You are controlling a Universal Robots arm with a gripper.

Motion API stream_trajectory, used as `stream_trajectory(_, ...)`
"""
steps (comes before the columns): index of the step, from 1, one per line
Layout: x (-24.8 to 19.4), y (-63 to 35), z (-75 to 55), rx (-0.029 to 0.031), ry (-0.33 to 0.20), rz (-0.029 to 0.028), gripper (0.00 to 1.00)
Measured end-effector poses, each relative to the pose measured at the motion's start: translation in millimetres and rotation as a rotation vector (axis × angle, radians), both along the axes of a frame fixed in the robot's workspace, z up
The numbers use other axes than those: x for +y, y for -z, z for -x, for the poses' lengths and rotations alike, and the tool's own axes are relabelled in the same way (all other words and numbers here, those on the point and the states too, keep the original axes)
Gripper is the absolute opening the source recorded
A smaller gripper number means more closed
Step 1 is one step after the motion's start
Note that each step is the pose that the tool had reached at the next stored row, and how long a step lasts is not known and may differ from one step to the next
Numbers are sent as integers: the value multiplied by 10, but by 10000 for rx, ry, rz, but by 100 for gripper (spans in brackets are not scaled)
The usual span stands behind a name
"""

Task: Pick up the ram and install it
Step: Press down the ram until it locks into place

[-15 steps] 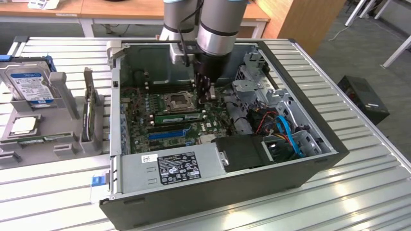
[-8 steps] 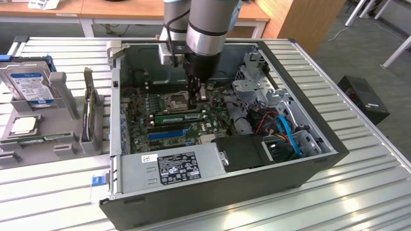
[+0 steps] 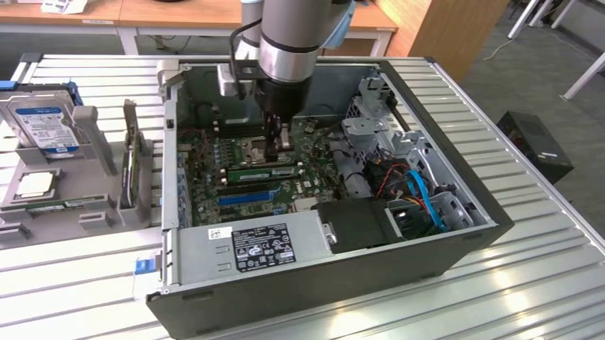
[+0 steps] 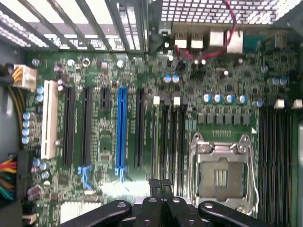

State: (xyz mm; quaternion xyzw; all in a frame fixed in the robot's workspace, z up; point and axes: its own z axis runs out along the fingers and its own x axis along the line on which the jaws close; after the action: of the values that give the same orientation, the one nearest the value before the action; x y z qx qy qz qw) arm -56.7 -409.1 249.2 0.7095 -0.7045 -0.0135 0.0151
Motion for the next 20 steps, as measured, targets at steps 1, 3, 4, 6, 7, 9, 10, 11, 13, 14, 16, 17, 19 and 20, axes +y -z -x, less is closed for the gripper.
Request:
stream_trajectory(1, 0, 0, 24, -1, -1, -1, 10)
stream_trajectory(3, 0, 0, 71, -2, 0, 0, 10)
stream_trajectory(4, 0, 0, 95, -2, -1, 0, 10)
stream_trajectory(6, 0, 0, 139, -3, 0, -1, 10)
stream_trajectory(7, 0, 0, 161, -3, -1, 0, 10)
stream_trajectory(9, 0, 0, 201, -3, -1, 0, 10)
stream_trajectory(10, 0, 1, 218, -4, 0, -1, 10)
stream_trajectory(11, 0, 1, 235, -4, 0, -1, 10)
stream_trajectory(13, 0, 1, 266, -4, 0, -1, 10)
stream_trajectory(14, 0, 1, 277, -4, -1, 0, 10)
stream_trajectory(16, 1, 1, 287, -3, -1, 0, 10)
stream_trajectory(17, 1, 1, 287, -3, -1, 0, 10)
stream_trajectory(19, 0, 0, 288, -3, -1, 0, 10)
stream_trajectory(20, 0, 0, 287, -4, -1, 0, 10)
